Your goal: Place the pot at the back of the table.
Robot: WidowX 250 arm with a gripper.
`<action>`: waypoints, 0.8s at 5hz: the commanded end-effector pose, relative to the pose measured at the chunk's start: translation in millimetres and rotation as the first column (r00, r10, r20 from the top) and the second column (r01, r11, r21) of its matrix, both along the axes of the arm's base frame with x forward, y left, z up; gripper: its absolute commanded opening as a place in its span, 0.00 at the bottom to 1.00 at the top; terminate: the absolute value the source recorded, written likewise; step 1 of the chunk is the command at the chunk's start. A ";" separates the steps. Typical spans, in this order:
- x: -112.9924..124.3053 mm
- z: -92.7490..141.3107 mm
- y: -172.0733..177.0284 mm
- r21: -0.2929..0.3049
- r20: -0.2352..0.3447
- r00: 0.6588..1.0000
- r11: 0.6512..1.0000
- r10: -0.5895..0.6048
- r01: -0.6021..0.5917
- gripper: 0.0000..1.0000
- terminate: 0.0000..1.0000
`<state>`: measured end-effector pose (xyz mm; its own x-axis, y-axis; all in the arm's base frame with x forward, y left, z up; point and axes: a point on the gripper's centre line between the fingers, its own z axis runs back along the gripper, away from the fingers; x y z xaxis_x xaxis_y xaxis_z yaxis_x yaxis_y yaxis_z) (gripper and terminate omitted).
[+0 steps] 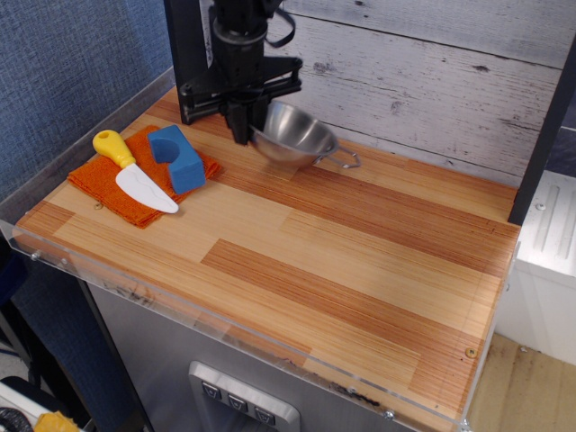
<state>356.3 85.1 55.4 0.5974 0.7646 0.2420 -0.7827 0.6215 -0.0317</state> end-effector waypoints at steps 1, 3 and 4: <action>-7.0 -18.4 5.1 -0.039 0.045 0.999 0.999 0.014 -0.012 0.00 0.00; -13.5 -25.2 6.2 0.000 0.041 0.999 1.000 0.027 -0.027 0.00 0.00; -19.0 -24.2 6.8 0.007 0.044 0.998 0.998 0.055 -0.055 0.00 0.00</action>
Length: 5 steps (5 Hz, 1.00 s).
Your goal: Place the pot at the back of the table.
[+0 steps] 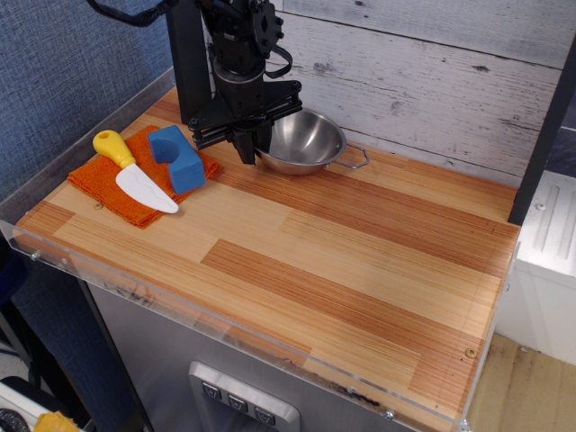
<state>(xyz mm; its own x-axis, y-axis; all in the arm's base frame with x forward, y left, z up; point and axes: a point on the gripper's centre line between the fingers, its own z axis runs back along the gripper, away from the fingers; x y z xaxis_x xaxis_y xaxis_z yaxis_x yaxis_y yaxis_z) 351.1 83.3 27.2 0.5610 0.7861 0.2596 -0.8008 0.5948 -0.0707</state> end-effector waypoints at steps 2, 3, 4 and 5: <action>-21.7 12.2 10.3 0.020 0.001 0.998 0.998 0.064 -0.064 1.00 0.00; -22.3 17.4 5.6 0.031 0.004 0.998 0.998 0.055 -0.055 1.00 0.00; -23.7 18.4 6.2 0.023 0.009 0.998 0.998 0.062 -0.063 1.00 0.00; -24.3 20.2 7.9 0.018 0.012 0.998 0.998 0.065 -0.065 1.00 0.00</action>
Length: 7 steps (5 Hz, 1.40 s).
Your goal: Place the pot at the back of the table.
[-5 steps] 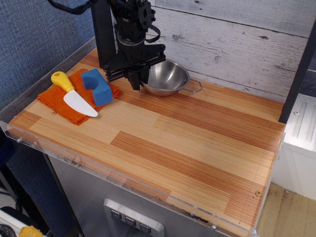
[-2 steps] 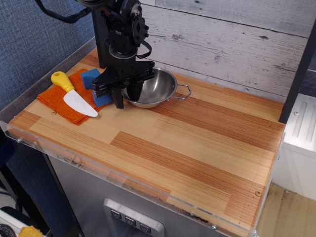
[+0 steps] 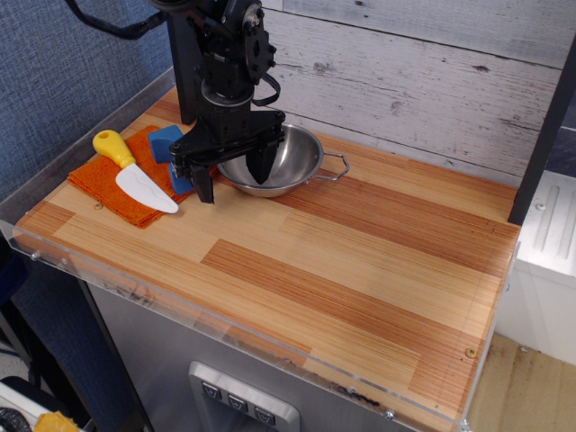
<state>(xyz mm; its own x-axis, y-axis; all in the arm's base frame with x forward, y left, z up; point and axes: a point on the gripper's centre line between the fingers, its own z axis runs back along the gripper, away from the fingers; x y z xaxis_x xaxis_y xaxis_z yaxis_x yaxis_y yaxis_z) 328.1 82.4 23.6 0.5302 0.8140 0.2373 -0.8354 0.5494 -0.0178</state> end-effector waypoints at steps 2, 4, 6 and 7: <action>-0.1 74.6 16.0 -0.045 0.188 0.982 0.999 0.006 0.003 1.00 0.00; -14.8 136.7 14.3 -0.033 0.243 0.970 0.999 -0.021 0.030 1.00 0.00; -24.0 148.5 10.9 -0.043 0.251 0.967 0.998 -0.043 0.056 1.00 0.00; -24.0 148.5 10.9 -0.043 0.251 0.967 0.998 -0.043 0.056 1.00 0.00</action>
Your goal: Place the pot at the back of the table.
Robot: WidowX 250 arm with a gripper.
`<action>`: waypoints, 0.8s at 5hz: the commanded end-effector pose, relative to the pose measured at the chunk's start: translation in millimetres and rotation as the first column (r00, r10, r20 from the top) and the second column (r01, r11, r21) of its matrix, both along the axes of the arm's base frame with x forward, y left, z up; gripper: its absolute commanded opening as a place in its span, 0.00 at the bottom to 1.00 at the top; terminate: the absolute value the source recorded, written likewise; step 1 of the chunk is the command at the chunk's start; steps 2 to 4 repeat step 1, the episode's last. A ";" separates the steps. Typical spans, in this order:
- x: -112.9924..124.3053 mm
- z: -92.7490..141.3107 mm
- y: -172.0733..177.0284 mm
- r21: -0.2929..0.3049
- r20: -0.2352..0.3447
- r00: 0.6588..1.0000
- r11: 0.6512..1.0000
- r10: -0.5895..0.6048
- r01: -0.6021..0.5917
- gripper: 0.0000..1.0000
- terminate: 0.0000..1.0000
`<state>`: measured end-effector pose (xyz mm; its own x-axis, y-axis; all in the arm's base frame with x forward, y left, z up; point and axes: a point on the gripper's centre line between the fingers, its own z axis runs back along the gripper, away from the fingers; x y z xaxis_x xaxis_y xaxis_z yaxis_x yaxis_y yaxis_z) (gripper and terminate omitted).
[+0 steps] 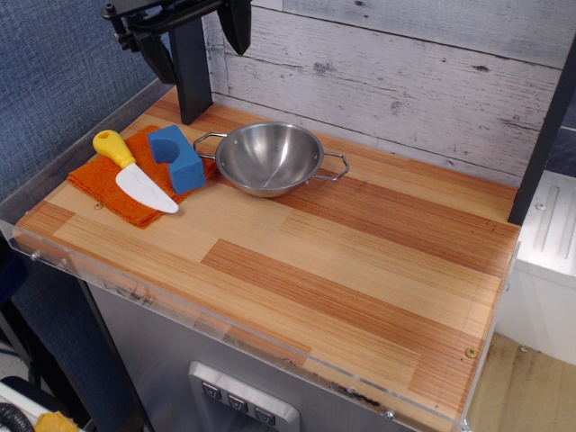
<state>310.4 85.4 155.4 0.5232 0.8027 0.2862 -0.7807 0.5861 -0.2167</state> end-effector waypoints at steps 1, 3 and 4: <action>-6.4 16.7 7.9 0.016 0.055 0.998 1.000 0.008 -0.009 1.00 1.00; -6.4 16.7 7.9 0.016 0.055 0.998 1.000 0.008 -0.009 1.00 1.00; -6.4 16.7 7.9 0.016 0.055 0.998 1.000 0.008 -0.009 1.00 1.00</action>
